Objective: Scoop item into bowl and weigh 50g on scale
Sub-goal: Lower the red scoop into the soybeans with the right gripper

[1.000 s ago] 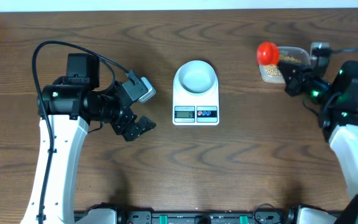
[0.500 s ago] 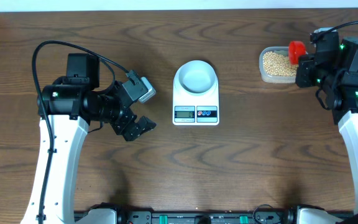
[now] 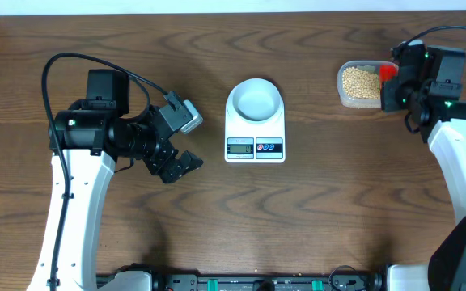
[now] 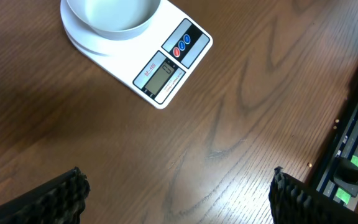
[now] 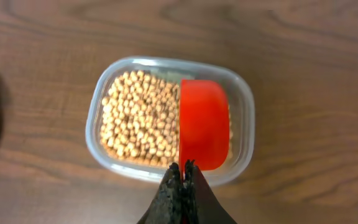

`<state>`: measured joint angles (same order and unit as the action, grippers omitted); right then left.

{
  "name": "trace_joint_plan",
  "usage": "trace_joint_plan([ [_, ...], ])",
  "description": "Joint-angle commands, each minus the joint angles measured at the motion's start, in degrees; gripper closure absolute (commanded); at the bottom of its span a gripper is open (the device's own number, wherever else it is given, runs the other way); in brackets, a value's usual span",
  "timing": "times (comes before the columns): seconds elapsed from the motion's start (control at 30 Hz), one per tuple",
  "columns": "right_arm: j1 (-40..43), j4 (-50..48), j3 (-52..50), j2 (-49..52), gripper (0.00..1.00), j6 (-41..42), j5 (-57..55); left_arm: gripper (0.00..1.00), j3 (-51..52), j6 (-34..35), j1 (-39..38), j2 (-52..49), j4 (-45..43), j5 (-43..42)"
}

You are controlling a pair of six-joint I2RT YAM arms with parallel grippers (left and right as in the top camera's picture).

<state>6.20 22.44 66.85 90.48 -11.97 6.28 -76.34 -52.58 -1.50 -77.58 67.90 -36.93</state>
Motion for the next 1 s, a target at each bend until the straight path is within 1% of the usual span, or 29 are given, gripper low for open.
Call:
trace_joint_plan([
  [0.0,-0.31,-0.15,1.07,2.43,0.99,-1.88,-0.79,0.05,0.07,-0.74,0.24,0.11,0.17,0.11],
  [0.5,-1.16,-1.07,1.07,10.4,0.99,-1.6,-0.28,0.05,0.07,-0.74,0.24,0.11,0.17,0.11],
  [0.63,-1.16,-1.88,1.07,10.91,0.99,0.68,3.91,0.05,0.07,-0.74,0.24,0.11,0.17,0.11],
  [0.97,0.15,-2.25,1.09,10.93,0.99,9.44,12.44,0.05,0.07,-0.74,0.24,0.11,0.17,0.11],
])
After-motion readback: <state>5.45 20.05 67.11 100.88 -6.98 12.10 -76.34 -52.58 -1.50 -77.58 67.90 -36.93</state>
